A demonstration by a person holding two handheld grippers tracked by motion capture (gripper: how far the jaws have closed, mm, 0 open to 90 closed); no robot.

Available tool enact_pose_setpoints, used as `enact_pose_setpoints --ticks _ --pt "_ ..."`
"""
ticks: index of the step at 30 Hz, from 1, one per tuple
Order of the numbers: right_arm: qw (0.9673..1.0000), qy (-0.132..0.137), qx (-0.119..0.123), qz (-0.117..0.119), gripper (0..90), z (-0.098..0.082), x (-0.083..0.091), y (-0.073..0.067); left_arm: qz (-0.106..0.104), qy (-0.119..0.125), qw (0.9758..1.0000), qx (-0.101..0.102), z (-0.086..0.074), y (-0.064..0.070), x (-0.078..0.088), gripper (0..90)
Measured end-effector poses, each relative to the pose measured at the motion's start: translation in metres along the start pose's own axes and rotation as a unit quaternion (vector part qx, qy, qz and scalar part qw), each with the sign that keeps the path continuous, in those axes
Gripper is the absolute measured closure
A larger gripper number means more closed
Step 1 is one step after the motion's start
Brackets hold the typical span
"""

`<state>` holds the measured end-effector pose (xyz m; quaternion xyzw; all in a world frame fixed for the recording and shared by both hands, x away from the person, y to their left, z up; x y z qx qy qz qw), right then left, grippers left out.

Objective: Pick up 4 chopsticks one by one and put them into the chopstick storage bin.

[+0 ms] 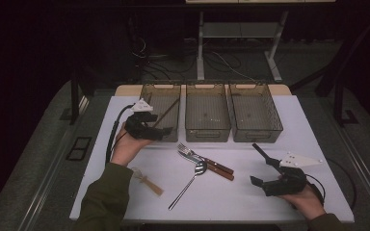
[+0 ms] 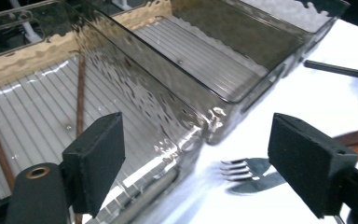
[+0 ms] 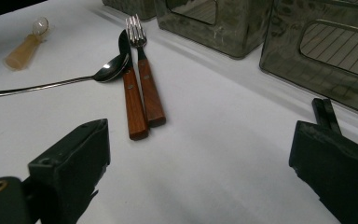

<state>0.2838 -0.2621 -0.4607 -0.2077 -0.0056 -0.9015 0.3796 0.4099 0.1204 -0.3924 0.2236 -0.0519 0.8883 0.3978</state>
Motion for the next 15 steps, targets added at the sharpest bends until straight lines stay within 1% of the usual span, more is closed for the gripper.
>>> enact_pose_setpoints --ticks 4,8,12,15 --pt "1.0 0.0 -0.001 0.0 5.4 0.0 0.0 0.0 -0.003 0.009 1.0 0.001 -0.007 0.01 0.008 15.0" --pt "1.0 0.001 0.0 0.0 5.4 0.0 0.001 0.0 -0.005 0.015 0.9999 -0.005 -0.014 0.018 0.015 13.2" --pt "1.0 0.002 0.001 0.0 5.4 0.001 0.001 0.0 -0.008 0.012 0.9998 -0.015 -0.021 0.028 0.02 11.1" --pt "1.0 0.002 -0.001 0.001 5.4 0.001 0.002 0.0 -0.007 0.021 0.9996 -0.018 -0.025 0.034 0.024 9.6"
Point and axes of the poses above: each handheld gripper's, and its own axes: x roughly backward along the jaws, z roughly out of its top, y roughly to its right, the point moved 5 cm from there along -x, roughly forward along the jaws, and after that the axes turned 9 degrees about y, right-handed, at the moved point
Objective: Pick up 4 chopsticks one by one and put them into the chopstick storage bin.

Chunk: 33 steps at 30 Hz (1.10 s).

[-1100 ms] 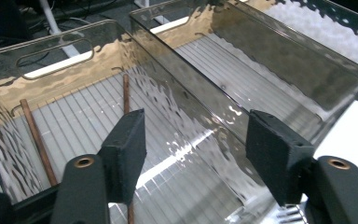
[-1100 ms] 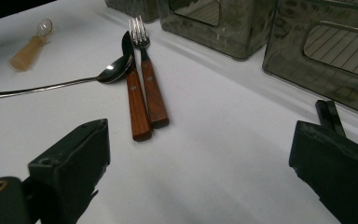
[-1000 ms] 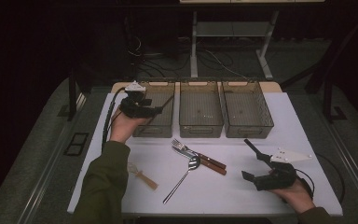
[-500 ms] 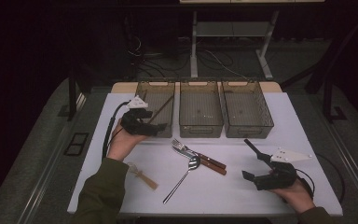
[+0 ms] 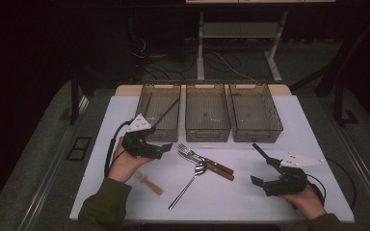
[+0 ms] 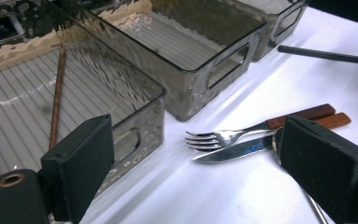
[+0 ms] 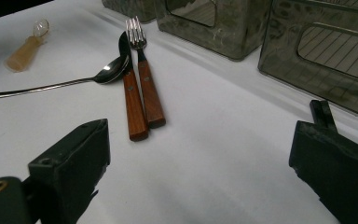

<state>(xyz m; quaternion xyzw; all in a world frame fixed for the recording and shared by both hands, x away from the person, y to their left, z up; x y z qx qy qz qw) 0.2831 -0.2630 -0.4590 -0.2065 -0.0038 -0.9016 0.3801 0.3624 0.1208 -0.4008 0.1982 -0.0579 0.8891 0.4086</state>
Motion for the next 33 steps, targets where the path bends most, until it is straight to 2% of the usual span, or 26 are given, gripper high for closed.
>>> enact_pose_setpoints --ticks 5,9,15,18,22,24,27,33 --pt "1.0 0.002 0.003 0.0 5.4 0.001 0.001 -0.001 0.001 0.005 0.9999 -0.011 -0.009 0.014 0.007 4.9" --pt "1.0 -0.003 0.007 -0.001 5.4 0.001 0.002 -0.002 -0.001 -0.001 0.9997 -0.024 -0.02 0.025 0.01 1.6" --pt "0.9998 -0.01 0.017 -0.002 5.3 0.002 0.002 -0.003 -0.015 0.002 0.9998 -0.015 -0.036 0.034 0.018 0.0" --pt "0.9996 -0.018 0.022 -0.004 5.3 0.003 0.002 -0.003 -0.013 -0.002 0.9997 -0.022 -0.044 0.038 0.022 0.0" --pt "0.9989 -0.028 0.032 -0.018 5.4 0.009 0.004 -0.001 -0.022 -0.002 0.9994 -0.027 -0.055 0.041 0.026 0.0" --pt "0.9982 -0.035 0.039 -0.029 5.4 0.013 0.005 0.001 -0.021 -0.007 0.9991 -0.036 -0.06 0.041 0.026 0.0" --pt "0.9973 -0.039 0.043 -0.045 5.4 0.018 0.005 0.006 -0.026 -0.011 0.9992 -0.026 -0.065 0.041 0.026 0.0" --pt "0.9929 -0.069 0.061 -0.075 5.5 0.019 0.006 0.017 -0.034 -0.014 0.9989 -0.028 -0.066 0.042 0.023 0.0"
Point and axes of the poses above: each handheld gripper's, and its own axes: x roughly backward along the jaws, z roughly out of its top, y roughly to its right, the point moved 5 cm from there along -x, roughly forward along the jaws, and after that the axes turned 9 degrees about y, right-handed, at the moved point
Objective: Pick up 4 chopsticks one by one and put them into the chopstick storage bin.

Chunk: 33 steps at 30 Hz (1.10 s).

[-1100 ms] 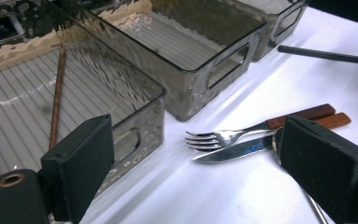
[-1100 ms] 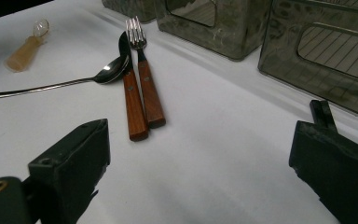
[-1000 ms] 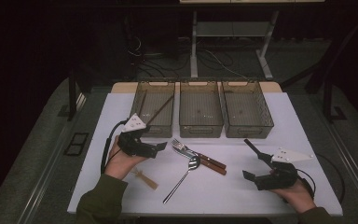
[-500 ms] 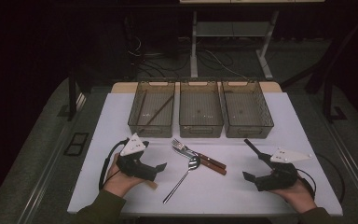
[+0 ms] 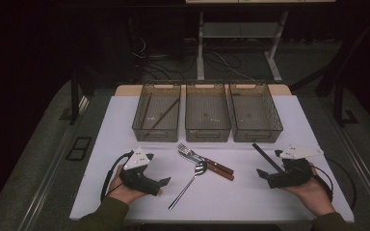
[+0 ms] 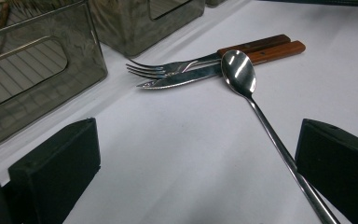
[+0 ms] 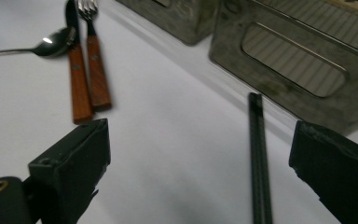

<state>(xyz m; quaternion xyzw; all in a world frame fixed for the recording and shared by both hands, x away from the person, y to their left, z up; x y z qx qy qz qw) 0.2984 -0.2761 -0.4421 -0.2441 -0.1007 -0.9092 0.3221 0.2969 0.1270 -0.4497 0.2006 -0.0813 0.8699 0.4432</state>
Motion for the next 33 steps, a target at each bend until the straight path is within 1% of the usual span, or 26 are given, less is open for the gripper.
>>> enact_pose_setpoints --ticks 3,5,7,9,10,12,14,17,21,23,24,27,28,30,31,33 --pt "0.9999 -0.01 0.003 -0.002 9.9 -0.001 0.0 0.008 0.0 -0.003 1.0 -0.001 -0.001 -0.001 0.0 0.0" --pt "0.9999 -0.014 -0.007 -0.001 15.3 -0.002 0.001 0.013 -0.001 -0.005 1.0 0.0 -0.002 -0.002 0.0 0.0" --pt "0.9998 -0.019 -0.007 -0.008 16.8 -0.003 0.003 0.018 -0.001 -0.004 1.0 0.001 -0.002 -0.002 0.0 0.0" --pt "0.9997 -0.021 -0.007 -0.008 22.7 -0.004 0.005 0.022 -0.002 -0.002 1.0 0.003 -0.001 -0.002 0.0 0.0" --pt "0.9997 -0.023 -0.008 -0.008 23.8 -0.005 0.006 0.024 -0.001 -0.001 1.0 0.004 -0.001 -0.002 0.001 0.0" --pt "0.9994 -0.028 -0.016 -0.011 29.4 -0.006 0.007 0.028 -0.001 0.0 1.0 0.006 -0.001 -0.002 0.0 0.0" --pt "0.9993 -0.035 -0.014 -0.005 35.7 -0.008 0.009 0.031 -0.001 -0.002 1.0 0.005 -0.001 -0.002 0.001 0.0" --pt "0.9989 -0.044 -0.015 -0.005 44.4 -0.011 0.01 0.036 -0.003 -0.001 1.0 0.003 -0.001 -0.002 0.0 0.0" --pt "0.9985 -0.049 -0.025 -0.004 51.3 -0.013 0.013 0.039 -0.006 -0.001 1.0 0.002 -0.001 -0.001 0.0 0.0" --pt "0.998 -0.055 -0.03 -0.001 55.5 -0.016 0.014 0.042 -0.008 -0.001 1.0 0.004 -0.001 -0.001 0.0 0.0" --pt "0.9976 -0.061 -0.031 -0.004 57.9 -0.018 0.014 0.043 -0.009 -0.001 1.0 0.004 -0.001 -0.001 0.0 0.0" --pt "0.9969 -0.07 -0.038 0.002 62.1 -0.023 0.015 0.045 -0.012 0.0 0.9999 0.002 -0.001 0.0 0.0 0.0" --pt "0.9968 -0.072 -0.034 0.001 64.1 -0.024 0.015 0.046 -0.012 0.0 0.9999 0.002 -0.001 0.0 0.0 0.0" --pt "0.9961 -0.081 -0.035 0.003 66.7 -0.027 0.014 0.047 -0.013 0.0 0.9999 0.003 -0.001 0.0 -0.001 0.0" --pt "0.9958 -0.085 -0.034 -0.001 68.3 -0.029 0.013 0.048 -0.014 0.0 0.9999 0.003 -0.001 0.0 -0.001 0.0" --pt "0.9952 -0.089 -0.04 0.005 70.5 -0.031 0.013 0.049 -0.015 0.0 0.9999 0.002 -0.001 0.0 -0.001 0.0"
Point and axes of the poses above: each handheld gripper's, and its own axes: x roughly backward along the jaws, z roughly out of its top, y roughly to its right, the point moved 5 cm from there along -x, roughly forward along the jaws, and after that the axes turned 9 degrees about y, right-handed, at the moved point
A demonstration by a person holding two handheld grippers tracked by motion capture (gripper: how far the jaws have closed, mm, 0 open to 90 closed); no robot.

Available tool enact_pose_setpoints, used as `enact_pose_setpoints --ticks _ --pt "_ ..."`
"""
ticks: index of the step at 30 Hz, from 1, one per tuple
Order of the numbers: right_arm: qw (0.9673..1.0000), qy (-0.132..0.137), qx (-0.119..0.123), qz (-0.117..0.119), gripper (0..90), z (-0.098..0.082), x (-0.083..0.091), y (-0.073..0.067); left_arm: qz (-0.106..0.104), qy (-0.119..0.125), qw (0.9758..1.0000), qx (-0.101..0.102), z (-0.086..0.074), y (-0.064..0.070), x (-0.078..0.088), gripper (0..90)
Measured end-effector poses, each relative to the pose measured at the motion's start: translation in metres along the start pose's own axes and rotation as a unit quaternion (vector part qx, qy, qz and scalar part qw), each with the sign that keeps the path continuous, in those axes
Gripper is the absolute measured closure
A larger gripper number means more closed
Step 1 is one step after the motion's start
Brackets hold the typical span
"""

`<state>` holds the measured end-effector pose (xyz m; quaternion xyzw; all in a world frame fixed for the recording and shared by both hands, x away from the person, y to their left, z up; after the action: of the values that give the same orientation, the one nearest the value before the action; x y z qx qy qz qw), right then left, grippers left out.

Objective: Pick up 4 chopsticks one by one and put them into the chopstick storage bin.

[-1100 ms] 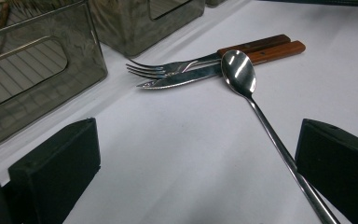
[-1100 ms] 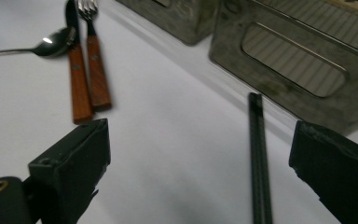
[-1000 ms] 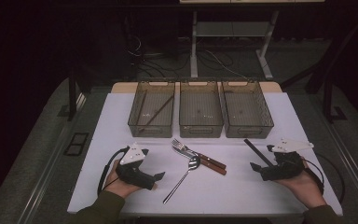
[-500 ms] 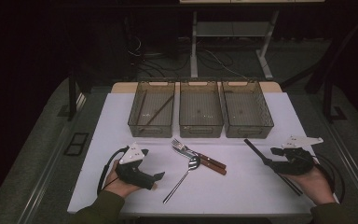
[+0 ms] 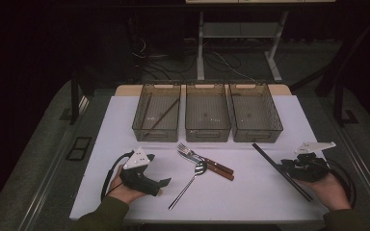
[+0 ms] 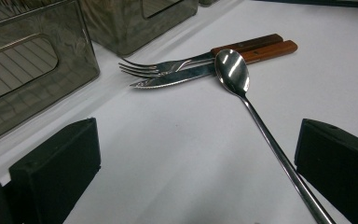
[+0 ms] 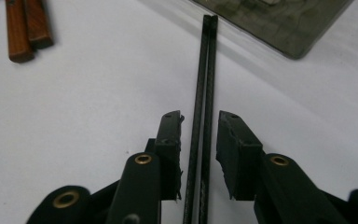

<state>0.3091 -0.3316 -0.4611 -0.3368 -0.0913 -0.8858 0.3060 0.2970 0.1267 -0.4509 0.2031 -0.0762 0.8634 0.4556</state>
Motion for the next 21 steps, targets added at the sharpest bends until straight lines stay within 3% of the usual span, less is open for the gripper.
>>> enact_pose_setpoints --ticks 21 --pt "0.9996 -0.027 -0.005 -0.005 82.1 -0.013 -0.011 0.01 -0.008 -0.007 0.9999 0.0 -0.001 0.002 -0.002 0.0"
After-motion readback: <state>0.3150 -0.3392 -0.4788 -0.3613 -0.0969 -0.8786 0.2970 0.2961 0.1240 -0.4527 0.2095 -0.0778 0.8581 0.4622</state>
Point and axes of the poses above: each handheld gripper's, and its own axes: x roughly backward along the jaws, z roughly out of its top, y roughly to its right, the point moved 5 cm from there along -x, roughly forward along the jaws, and after that the axes turned 9 degrees about y, right-handed, at the moved point
